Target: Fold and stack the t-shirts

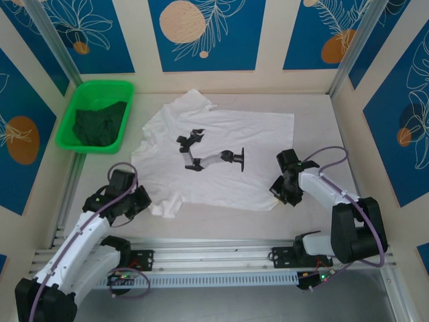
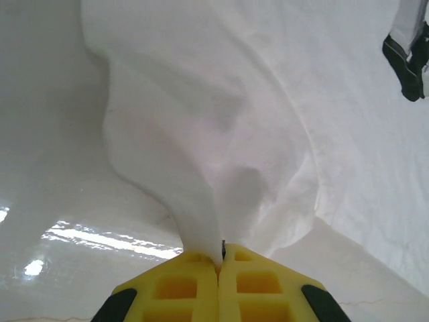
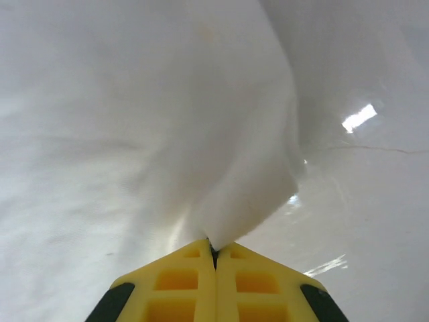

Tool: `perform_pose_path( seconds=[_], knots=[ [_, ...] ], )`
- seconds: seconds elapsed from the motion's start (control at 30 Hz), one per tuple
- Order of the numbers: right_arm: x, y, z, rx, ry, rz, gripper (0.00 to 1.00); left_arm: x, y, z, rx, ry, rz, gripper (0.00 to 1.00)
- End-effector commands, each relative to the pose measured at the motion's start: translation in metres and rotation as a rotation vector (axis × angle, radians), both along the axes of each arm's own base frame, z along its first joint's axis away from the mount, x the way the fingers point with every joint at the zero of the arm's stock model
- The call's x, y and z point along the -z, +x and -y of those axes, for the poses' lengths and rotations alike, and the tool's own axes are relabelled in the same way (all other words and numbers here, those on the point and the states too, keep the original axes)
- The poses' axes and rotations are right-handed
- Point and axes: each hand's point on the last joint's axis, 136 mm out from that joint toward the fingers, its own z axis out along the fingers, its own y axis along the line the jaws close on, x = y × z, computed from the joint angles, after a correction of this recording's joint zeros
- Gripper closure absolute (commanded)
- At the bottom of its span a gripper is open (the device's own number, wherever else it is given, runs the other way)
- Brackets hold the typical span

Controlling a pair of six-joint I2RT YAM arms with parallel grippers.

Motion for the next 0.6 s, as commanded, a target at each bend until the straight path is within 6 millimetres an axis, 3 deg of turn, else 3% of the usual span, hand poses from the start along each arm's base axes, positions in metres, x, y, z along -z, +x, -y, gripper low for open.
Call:
perform_pose_path(
  seconds=[0.0, 0.2, 0.4, 0.47, 0.57],
  knots=[
    [-0.016, 0.016, 0.000, -0.025, -0.035, 0.012, 1.00, -0.018, 0.021, 0.006, 0.038, 0.014, 0.062, 1.00],
    [-0.023, 0.061, -0.003, -0.069, -0.066, -0.006, 1.00, -0.042, 0.075, 0.017, 0.030, 0.032, 0.112, 1.00],
    [-0.012, 0.109, 0.003, -0.077, -0.066, -0.062, 1.00, -0.063, 0.149, 0.024, -0.010, 0.081, 0.156, 1.00],
    [-0.007, 0.122, 0.007, -0.072, -0.065, -0.086, 0.96, -0.069, 0.176, 0.028, -0.014, 0.087, 0.168, 1.00],
    [0.000, 0.134, 0.014, -0.047, -0.055, -0.102, 0.85, -0.063, 0.206, 0.033, -0.013, 0.095, 0.154, 1.00]
  ],
)
